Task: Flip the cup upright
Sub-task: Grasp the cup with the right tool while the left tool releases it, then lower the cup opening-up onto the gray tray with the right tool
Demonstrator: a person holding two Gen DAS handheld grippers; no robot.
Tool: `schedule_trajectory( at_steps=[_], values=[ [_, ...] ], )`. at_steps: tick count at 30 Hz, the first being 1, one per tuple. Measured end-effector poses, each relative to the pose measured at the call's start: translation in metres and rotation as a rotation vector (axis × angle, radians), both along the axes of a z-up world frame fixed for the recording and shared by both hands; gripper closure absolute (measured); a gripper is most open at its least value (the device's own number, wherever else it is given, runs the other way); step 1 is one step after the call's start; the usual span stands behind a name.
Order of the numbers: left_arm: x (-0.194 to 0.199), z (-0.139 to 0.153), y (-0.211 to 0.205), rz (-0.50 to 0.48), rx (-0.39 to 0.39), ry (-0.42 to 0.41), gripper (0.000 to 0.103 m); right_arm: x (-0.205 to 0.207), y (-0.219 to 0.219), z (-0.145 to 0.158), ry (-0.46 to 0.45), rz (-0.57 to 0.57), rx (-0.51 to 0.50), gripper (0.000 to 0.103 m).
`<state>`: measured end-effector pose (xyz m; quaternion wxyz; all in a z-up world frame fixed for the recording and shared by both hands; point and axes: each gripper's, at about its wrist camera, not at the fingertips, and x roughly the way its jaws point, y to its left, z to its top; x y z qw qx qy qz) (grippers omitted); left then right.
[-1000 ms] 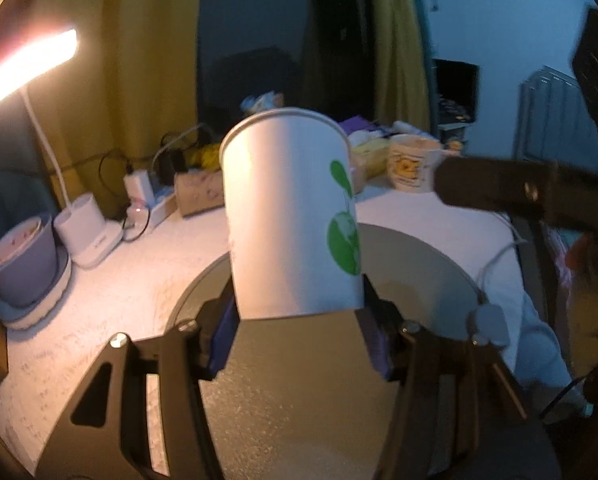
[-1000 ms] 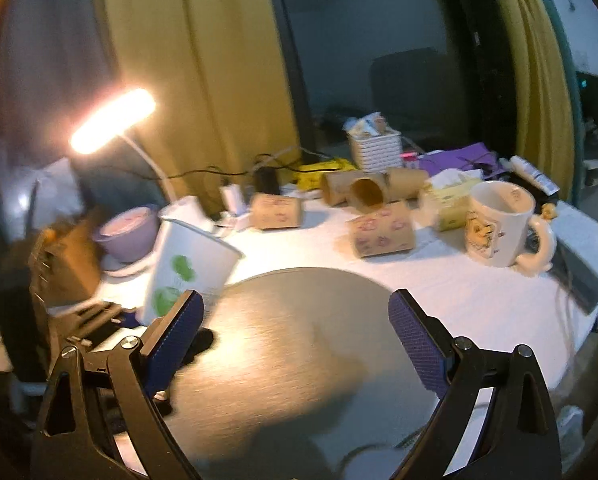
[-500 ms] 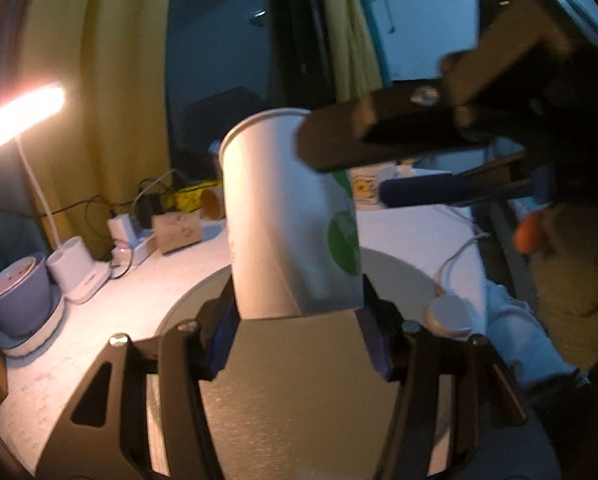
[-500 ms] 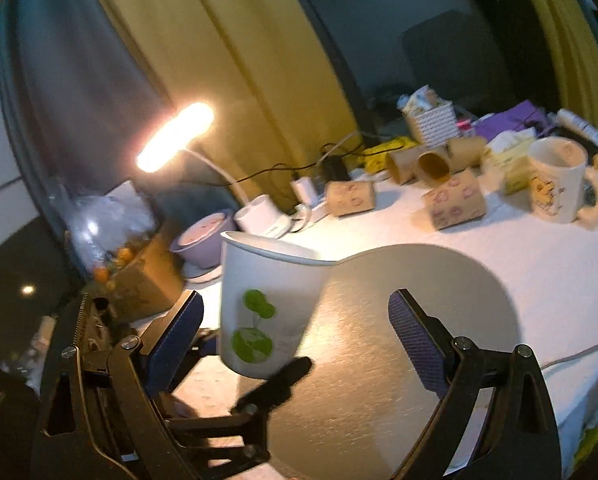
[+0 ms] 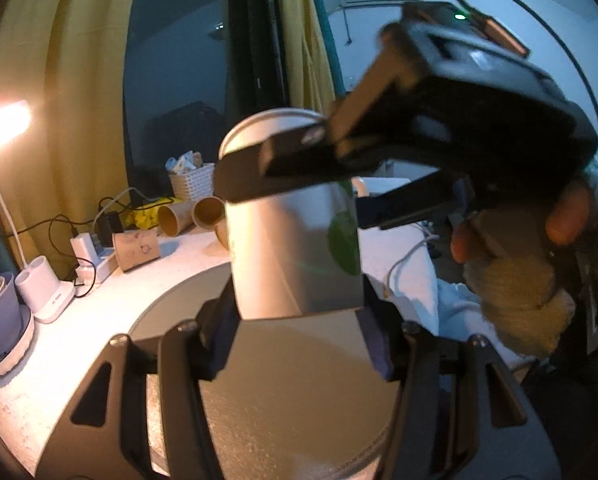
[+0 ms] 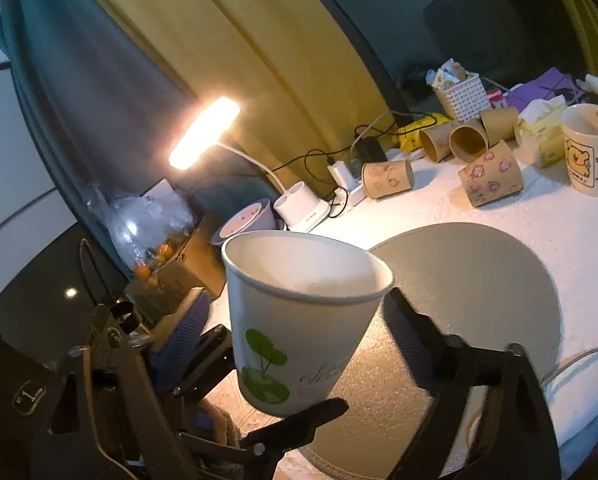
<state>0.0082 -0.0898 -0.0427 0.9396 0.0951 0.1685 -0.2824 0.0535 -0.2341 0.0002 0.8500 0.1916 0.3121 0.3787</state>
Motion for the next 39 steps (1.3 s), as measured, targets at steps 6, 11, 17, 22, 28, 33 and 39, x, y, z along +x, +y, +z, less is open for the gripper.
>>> schedule_trajectory(
  at_steps=[6,11,17,22,28,33,39],
  values=[
    [0.003,-0.002,0.002,0.012,0.007,0.02,0.046,0.003,0.005,-0.005,0.009,0.011,-0.009,0.034],
    [0.009,-0.005,0.003,0.025,0.001,0.062,0.034,0.007,0.013,-0.007,-0.009,0.0,-0.066,0.034],
    [0.023,-0.012,0.02,0.103,-0.059,0.155,0.025,0.02,0.019,-0.003,-0.096,-0.095,-0.196,0.034],
    [0.038,-0.014,0.043,0.281,-0.09,0.181,0.025,0.039,0.036,-0.011,-0.192,-0.208,-0.423,0.034],
    [0.058,-0.019,0.089,0.525,-0.18,0.261,0.025,0.061,0.054,-0.042,-0.233,-0.29,-0.585,0.034],
    [0.06,-0.023,0.108,0.601,-0.217,0.288,0.025,0.067,0.07,-0.055,-0.262,-0.318,-0.671,0.034],
    [0.062,-0.025,0.105,0.601,-0.198,0.279,0.025,0.066,0.071,-0.061,-0.259,-0.343,-0.694,0.034]
  ],
)
